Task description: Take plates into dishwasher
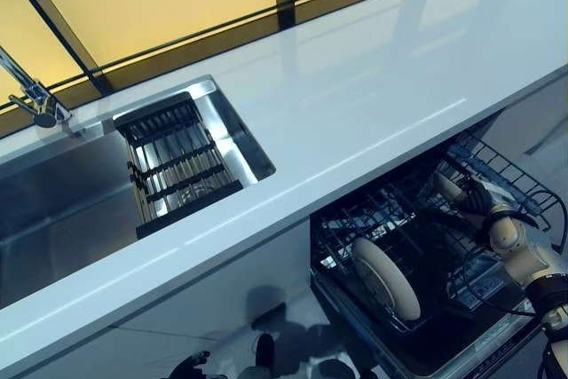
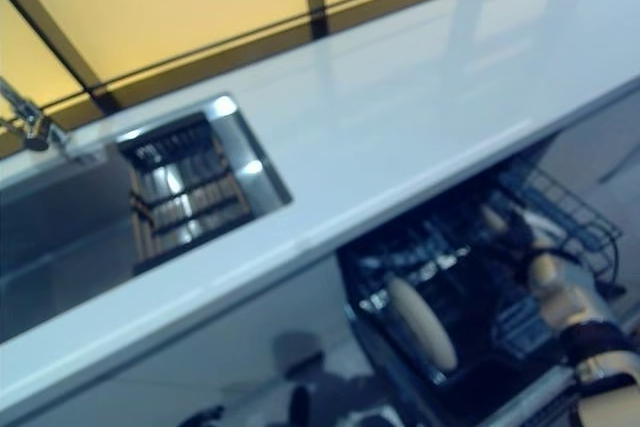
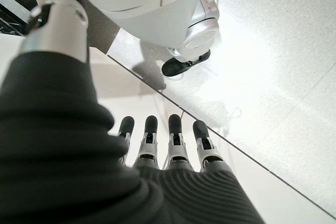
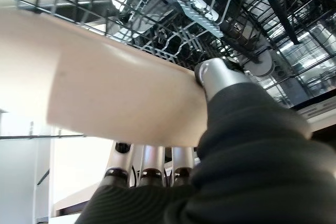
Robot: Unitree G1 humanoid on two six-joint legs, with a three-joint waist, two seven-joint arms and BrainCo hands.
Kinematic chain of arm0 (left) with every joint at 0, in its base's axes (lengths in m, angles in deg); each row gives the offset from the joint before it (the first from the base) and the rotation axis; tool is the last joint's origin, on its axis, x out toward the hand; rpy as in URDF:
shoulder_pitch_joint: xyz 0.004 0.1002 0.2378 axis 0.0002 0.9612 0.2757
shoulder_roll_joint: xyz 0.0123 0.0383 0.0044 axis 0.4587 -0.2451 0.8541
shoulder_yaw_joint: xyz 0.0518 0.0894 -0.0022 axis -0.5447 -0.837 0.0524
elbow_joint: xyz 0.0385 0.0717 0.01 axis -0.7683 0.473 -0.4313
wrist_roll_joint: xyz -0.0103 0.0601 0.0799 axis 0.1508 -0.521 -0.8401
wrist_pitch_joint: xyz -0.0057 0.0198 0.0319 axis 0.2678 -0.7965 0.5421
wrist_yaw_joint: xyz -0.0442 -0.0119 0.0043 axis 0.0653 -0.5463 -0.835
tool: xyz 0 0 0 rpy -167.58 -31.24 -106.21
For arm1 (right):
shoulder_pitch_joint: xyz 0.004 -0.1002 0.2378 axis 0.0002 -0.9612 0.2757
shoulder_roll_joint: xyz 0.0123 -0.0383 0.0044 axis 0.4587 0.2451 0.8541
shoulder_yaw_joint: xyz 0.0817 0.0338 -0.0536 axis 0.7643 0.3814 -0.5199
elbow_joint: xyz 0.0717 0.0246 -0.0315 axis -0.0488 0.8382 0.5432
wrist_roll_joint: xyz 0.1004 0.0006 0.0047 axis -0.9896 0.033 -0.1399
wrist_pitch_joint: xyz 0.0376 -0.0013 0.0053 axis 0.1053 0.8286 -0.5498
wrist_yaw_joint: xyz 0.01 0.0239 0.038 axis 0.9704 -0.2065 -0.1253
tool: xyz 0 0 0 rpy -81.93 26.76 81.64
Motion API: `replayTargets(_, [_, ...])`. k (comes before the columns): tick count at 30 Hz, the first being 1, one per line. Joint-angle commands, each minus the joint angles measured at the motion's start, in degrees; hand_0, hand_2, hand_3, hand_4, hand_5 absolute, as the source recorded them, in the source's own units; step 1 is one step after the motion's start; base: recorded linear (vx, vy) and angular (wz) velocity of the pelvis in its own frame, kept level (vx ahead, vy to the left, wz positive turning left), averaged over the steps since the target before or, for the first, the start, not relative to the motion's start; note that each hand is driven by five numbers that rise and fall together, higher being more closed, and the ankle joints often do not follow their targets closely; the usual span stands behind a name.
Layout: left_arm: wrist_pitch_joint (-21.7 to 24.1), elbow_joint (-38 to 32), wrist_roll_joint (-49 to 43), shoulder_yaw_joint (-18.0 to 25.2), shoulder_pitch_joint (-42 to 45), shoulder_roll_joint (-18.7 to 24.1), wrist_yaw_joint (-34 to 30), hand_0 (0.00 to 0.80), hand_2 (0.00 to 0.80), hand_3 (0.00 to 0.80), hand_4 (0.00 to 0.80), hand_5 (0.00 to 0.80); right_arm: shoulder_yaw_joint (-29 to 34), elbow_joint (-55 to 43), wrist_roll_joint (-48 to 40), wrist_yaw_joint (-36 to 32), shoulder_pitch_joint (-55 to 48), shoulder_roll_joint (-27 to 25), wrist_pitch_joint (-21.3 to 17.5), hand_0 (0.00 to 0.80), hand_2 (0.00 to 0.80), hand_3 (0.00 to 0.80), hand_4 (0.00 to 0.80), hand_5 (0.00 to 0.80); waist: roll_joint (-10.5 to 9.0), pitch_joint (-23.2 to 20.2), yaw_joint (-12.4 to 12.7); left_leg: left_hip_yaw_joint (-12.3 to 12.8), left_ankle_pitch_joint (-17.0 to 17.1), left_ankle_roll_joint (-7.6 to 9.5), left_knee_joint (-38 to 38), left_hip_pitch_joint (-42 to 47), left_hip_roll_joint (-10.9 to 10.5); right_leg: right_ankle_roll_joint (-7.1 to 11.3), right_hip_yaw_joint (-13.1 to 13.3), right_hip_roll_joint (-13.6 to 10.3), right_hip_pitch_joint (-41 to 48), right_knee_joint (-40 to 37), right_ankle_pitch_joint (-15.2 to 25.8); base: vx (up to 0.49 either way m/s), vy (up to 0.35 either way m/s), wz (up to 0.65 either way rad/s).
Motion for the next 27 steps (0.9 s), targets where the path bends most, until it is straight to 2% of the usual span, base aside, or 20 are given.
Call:
replayTargets(1, [2.2, -2.3, 2.1, -2.5, -0.1, 1.3, 1.2, 0.0, 0.0, 0.0, 0.0, 0.0, -2.5, -2.3, -1.2, 1.2, 6.6, -4.7, -0.9, 0.8, 0.8, 0.8, 0.8, 0.8, -0.84, -1.1, 1.0, -1.8, 5.0, -0.41, 2.0, -6.6, 0.7, -2.11, 1.2, -0.5, 0.4, 5.9, -2.0, 0.013, 0.048, 0.08])
replayTargets(14, [3.5, -5.5, 5.0, -4.8, -0.3, 0.7, 1.2, 0.0, 0.0, 0.0, 0.0, 0.0, -4.6, -0.7, -0.7, 1.2, 10.4, -4.2, -0.2, 0.8, 0.8, 0.8, 0.8, 0.8, 2.33, 2.4, 1.1, -2.5, 5.5, 0.23, 3.9, -8.7, -0.2, -2.64, 2.4, -2.2, -4.8, 13.4, -3.7, -0.007, 0.016, 0.01])
replayTargets(20, [3.4, -5.8, 6.3, -4.9, -0.6, 0.9, 1.8, 0.0, 0.0, 0.0, 0.0, 0.0, -5.4, 0.9, -1.9, 1.6, 11.6, -3.7, 2.3, 0.8, 0.8, 0.8, 0.8, 0.8, 3.02, 3.4, 1.1, -2.4, 5.7, 0.46, 4.1, -9.3, -0.5, -2.6, 3.0, -2.6, -6.2, 14.9, -4.0, -0.023, 0.015, -0.02])
replayTargets(27, [3.2, -6.6, 7.0, -4.4, -0.3, 0.9, 2.3, 0.0, 0.0, 0.0, 0.0, 0.0, -5.2, 3.7, -4.1, 2.5, 11.5, -3.8, 2.7, 0.8, 0.8, 0.8, 0.8, 0.8, 3.54, 3.9, 1.2, -2.1, 5.8, 0.58, 4.0, -9.3, -0.9, -2.5, 3.3, -3.3, -6.8, 16.4, -4.7, -0.01, 0.003, -0.01])
